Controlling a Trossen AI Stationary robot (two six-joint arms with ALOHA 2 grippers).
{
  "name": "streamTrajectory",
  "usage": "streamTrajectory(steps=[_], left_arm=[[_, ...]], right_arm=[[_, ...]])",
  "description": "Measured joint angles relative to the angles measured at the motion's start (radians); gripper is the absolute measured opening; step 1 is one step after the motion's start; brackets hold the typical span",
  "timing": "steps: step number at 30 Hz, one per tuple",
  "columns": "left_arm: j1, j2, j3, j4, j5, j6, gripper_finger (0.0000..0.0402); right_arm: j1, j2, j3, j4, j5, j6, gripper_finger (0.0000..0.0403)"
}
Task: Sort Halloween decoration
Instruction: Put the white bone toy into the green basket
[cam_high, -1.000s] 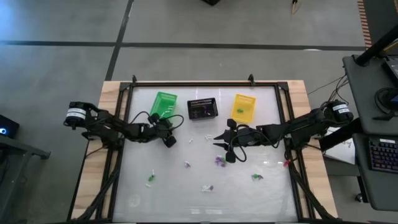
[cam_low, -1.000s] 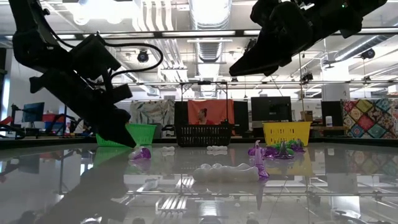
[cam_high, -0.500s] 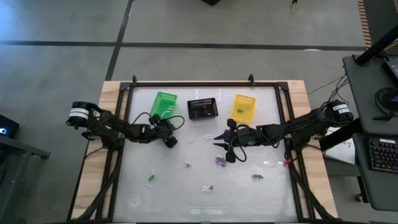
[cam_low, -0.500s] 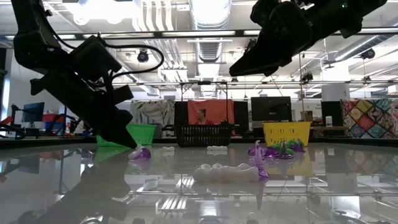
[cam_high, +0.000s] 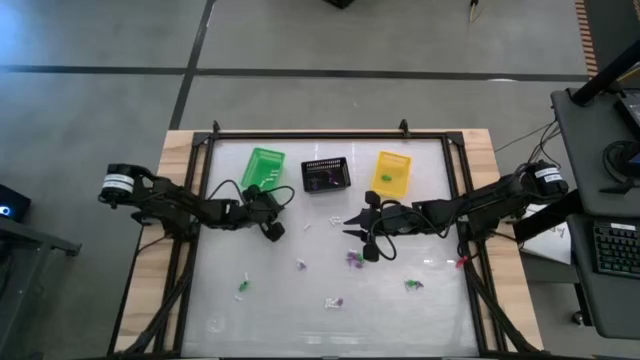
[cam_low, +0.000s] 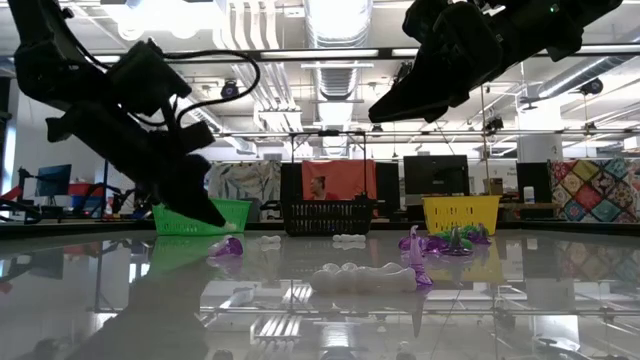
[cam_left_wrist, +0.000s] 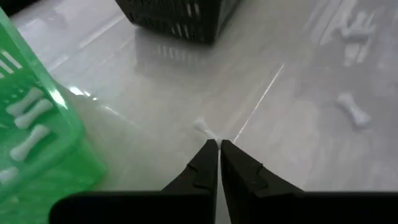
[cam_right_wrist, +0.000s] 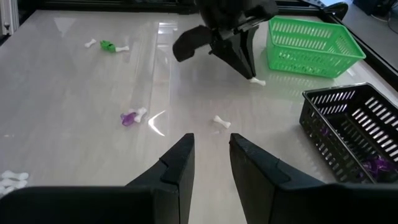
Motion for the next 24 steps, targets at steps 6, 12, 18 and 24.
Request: streamTrajectory(steps=[6, 12, 18, 24], left_arm=[[-0.001, -0.035, 0.0, -0.02, 0.026, 0.034, 0.0], [-0.017, -0.044, 0.0, -0.015, 0.033, 0.081, 0.0], [-0.021, -0.126, 0.0, -0.018, 0.076, 0.092, 0.0], [-0.019, -0.303, 0.0, -0.044, 0.047, 0.119, 0.0]], right_arm=[[0.0, 0.0, 0.0, 0.0, 0.0, 0.013, 0.0095], [0.0, 0.0, 0.0, 0.0, 0.0, 0.022, 0.0095], [0.0, 0.0, 0.0, -0.002, 0.0, 0.021, 0.0095], [0.0, 0.0, 0.0, -0.003, 0.0, 0.028, 0.0095]])
